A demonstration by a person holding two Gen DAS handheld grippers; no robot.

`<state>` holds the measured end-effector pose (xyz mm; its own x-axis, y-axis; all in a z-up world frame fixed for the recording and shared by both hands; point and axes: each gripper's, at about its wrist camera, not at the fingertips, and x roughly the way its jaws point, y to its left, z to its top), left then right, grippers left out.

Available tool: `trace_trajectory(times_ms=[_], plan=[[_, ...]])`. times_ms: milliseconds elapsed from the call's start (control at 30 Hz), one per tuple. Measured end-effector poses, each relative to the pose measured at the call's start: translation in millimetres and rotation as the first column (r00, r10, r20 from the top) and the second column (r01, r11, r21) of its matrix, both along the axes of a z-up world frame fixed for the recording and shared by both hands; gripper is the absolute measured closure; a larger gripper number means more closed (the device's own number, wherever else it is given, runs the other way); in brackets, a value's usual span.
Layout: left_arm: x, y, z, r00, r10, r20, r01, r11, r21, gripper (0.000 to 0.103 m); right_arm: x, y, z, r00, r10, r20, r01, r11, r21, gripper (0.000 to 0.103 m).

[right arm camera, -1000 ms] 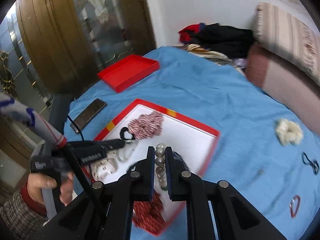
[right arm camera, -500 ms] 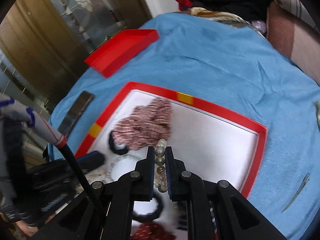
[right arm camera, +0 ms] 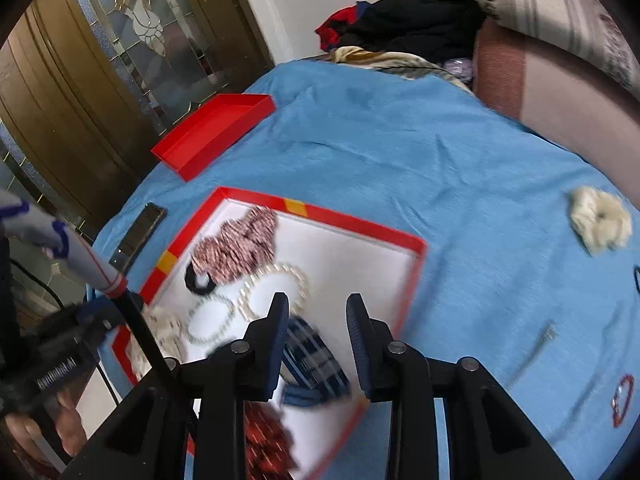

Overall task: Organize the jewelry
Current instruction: 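Carry both bracelets into the white tray and open both tools, then move both tools back toward the hairpin and red bead bracelet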

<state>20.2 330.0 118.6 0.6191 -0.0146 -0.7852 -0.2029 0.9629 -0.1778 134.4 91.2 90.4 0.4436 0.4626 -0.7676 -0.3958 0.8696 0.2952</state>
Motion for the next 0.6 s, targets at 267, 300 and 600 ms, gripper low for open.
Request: trace_trajectory(times_ms=[267,300,600], plan=[[-21,-44,8,0.999,-0.043,-0.001,0.043,0.999,0.004,0.06,-44,-78,-10,0.992,-0.123,-0.02,0.123,0.992,0.012,0.07],[-22,-52,8,0.999,-0.054,-0.001,0.054,0.999,0.009,0.06,-48,-85,-11,0.991,-0.132,-0.02,0.132,0.991,0.009,0.07],[-35,-132,15,0.984,-0.176,0.005,0.175,0.982,0.07,0.053,-98,-171,-24,0.961,-0.274,-0.031,0.275,0.961,0.01,0.068]])
